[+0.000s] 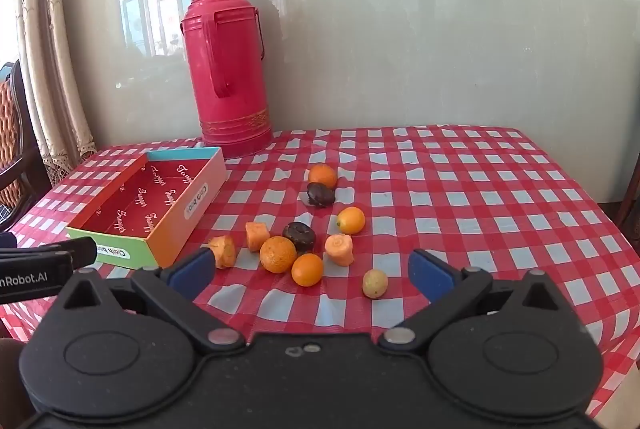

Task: Organize fruits

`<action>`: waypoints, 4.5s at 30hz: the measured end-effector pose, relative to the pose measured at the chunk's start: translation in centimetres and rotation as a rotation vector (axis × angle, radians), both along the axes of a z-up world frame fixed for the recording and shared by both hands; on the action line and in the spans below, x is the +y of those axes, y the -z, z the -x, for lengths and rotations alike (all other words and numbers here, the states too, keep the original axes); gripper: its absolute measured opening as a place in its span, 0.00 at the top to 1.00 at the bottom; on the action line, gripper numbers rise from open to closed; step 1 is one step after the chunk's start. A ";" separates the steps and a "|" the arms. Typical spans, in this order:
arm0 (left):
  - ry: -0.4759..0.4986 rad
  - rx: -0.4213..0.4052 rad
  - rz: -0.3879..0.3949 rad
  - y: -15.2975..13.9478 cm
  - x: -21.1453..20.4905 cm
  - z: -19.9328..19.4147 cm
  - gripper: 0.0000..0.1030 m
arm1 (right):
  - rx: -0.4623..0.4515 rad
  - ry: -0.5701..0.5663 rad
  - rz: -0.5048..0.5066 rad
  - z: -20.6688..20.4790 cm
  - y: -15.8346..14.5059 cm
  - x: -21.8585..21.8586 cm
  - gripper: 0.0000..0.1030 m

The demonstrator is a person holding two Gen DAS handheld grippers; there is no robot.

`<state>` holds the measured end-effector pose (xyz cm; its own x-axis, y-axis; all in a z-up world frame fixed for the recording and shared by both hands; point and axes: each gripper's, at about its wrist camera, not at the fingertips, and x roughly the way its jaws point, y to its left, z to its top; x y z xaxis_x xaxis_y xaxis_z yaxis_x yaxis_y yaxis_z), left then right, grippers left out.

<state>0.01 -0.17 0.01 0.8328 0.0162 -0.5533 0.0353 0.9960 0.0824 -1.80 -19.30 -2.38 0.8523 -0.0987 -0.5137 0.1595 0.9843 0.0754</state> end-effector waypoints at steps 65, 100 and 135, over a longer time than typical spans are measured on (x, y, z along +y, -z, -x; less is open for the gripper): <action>0.050 -0.034 -0.010 0.7 -0.7 0.7 0.00 | 0.045 -0.017 -0.005 -0.4 0.7 0.4 0.05; 0.262 -0.090 -0.182 6.3 -9.1 -5.4 0.00 | -0.143 0.180 -0.004 -2.3 3.2 -6.7 0.05; 0.123 -0.102 -0.089 6.8 -7.9 -9.8 0.77 | -0.082 0.154 -0.087 -3.8 6.0 -7.4 0.05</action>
<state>9.82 -8.11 -6.80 0.8831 -0.0445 -0.4671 0.1437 0.9733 0.1790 2.02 -26.70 -8.39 0.8697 -0.1898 -0.4556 0.2977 0.9380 0.1777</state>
